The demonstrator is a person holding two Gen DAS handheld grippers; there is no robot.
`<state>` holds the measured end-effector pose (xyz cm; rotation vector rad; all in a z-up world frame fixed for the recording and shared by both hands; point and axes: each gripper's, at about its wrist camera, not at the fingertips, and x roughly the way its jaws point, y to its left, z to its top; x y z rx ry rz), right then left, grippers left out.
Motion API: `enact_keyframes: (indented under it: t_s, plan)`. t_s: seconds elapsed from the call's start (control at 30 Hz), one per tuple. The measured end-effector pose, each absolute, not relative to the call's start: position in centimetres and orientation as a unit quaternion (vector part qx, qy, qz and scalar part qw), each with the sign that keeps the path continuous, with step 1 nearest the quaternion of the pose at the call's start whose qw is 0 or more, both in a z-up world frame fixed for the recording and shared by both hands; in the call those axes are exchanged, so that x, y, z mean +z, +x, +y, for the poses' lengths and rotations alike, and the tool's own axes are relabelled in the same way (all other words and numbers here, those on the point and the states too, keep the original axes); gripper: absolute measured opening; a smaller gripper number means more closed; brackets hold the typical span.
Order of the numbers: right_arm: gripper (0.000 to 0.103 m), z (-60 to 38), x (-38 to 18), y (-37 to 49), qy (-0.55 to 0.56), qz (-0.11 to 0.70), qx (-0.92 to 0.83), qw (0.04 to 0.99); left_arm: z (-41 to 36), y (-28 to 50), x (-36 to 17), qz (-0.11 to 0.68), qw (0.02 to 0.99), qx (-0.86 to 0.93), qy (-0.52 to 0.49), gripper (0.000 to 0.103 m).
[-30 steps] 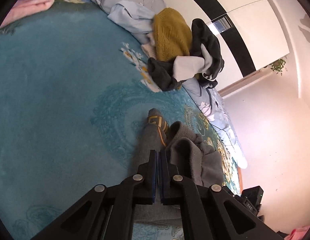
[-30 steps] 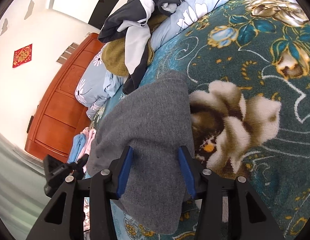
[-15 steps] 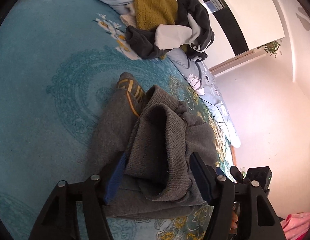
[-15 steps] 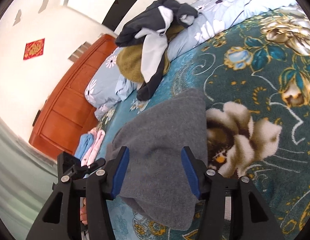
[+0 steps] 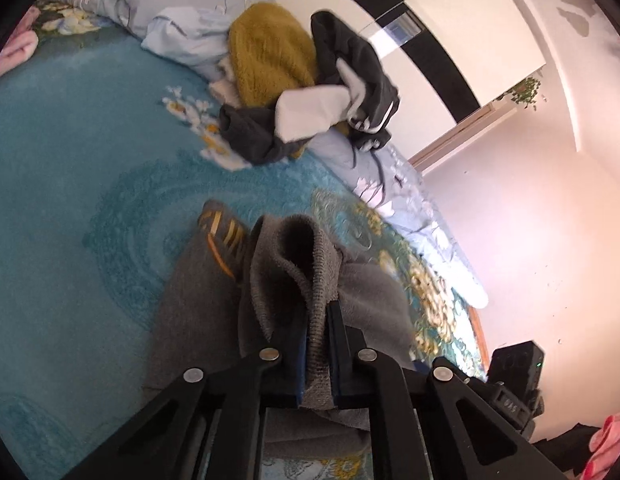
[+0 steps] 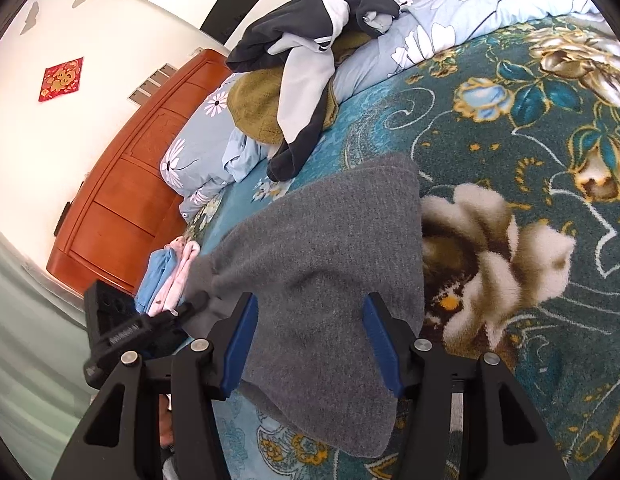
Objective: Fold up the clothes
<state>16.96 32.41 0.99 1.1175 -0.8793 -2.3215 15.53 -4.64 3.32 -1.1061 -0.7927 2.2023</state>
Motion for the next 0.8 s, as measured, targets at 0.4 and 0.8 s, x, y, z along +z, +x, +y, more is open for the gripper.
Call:
enact_keyframes:
  t_s: [0.4, 0.8]
  plan:
    - [0.056, 29.5, 2.5, 15.4, 0.396, -0.277, -0.841, 0.243, -9.9, 14.5, -1.1, -0.334, 0.216, 0.800, -0.450, 0.001]
    - [0.056, 29.2, 1.5, 15.4, 0.409, -0.279, -0.835, 0.239, -6.5, 13.0, -1.6, -0.341, 0.286, 0.762, -0.470, 0.065]
